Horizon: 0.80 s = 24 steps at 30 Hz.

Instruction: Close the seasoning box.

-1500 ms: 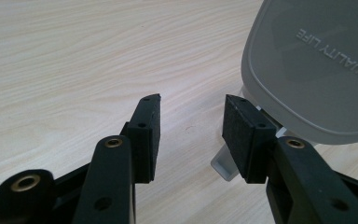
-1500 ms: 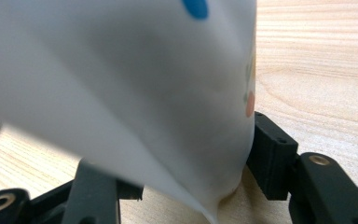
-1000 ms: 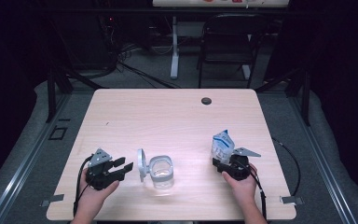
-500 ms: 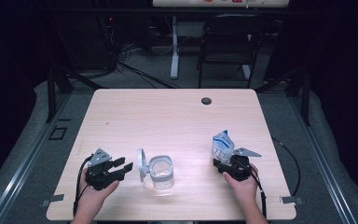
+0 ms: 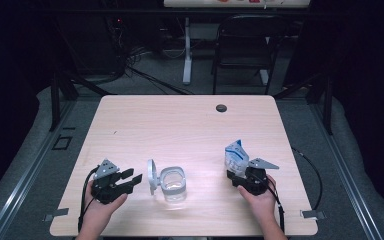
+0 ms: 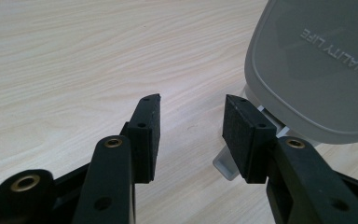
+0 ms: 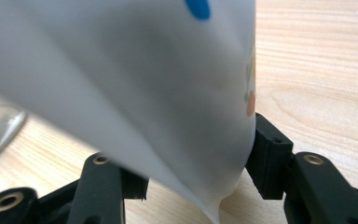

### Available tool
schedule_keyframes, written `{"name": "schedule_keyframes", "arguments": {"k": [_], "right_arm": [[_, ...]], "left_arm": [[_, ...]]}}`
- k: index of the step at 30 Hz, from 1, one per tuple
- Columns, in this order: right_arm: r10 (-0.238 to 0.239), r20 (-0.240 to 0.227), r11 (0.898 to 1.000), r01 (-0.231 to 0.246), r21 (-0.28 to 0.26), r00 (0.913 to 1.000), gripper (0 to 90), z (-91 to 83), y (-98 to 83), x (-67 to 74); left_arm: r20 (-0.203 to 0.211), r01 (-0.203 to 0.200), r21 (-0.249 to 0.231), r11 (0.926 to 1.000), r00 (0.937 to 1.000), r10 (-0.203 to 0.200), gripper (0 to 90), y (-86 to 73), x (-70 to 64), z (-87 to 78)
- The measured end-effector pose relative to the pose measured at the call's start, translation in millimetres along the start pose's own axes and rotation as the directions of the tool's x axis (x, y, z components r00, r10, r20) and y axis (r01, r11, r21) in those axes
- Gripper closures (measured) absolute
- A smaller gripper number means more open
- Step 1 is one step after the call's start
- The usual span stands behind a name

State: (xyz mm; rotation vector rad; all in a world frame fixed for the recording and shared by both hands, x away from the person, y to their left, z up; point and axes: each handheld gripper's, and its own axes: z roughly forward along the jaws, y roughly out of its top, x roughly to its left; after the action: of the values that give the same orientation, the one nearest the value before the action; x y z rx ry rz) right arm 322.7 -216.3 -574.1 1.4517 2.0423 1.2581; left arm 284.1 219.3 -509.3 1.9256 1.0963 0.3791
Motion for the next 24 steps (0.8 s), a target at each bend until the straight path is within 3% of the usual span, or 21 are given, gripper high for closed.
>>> {"name": "schedule_keyframes", "arguments": {"k": [1,2,8,10,11,14,24], "right_arm": [[-0.031,0.018,0.999,0.03,0.03,0.9993,48.1,-3.1,1.5,-0.3],[-0.005,-0.007,1.0,0.005,-0.006,1.0,48.2,-1.4,1.2,2.3],[-0.036,-0.006,0.999,0.036,0.024,0.9993,48.2,-3.1,5.4,6.3],[-0.027,-0.023,1.0,0.027,-0.003,0.9994,48.2,-2.7,6.9,9.3],[-0.047,-0.011,0.999,0.047,0.013,0.9988,48.2,-4.1,8.0,9.4],[-0.054,-0.014,0.999,0.054,0.003,0.9984,48.2,-4.4,10.7,12.4],[-0.104,-0.025,0.995,0.104,0.0,0.9943,48.2,-0.3,17.8,22.7]], "left_arm": [[0.0,0.0,0.0,1.0,1.0,0.0,57.2,-0.1,-0.1,-0.3],[0.001,-0.001,0.007,1.0,1.0,0.001,57.2,0.0,0.0,-1.0],[-0.016,0.006,0.001,1.0,0.9998,-0.006,56.1,-2.4,-0.1,-3.5],[-0.019,0.01,0.0,1.0,0.9998,-0.01,55.7,-3.5,1.3,-5.4],[-0.026,0.014,-0.006,0.9999,0.9995,-0.015,55.5,-4.4,1.8,-6.1],[-0.035,0.021,0.006,0.9998,0.9992,-0.021,55.0,-6.6,4.1,-10.0],[-0.07,0.04,-0.017,0.9991,0.9967,-0.041,51.7,-14.8,8.3,-18.2]]}}
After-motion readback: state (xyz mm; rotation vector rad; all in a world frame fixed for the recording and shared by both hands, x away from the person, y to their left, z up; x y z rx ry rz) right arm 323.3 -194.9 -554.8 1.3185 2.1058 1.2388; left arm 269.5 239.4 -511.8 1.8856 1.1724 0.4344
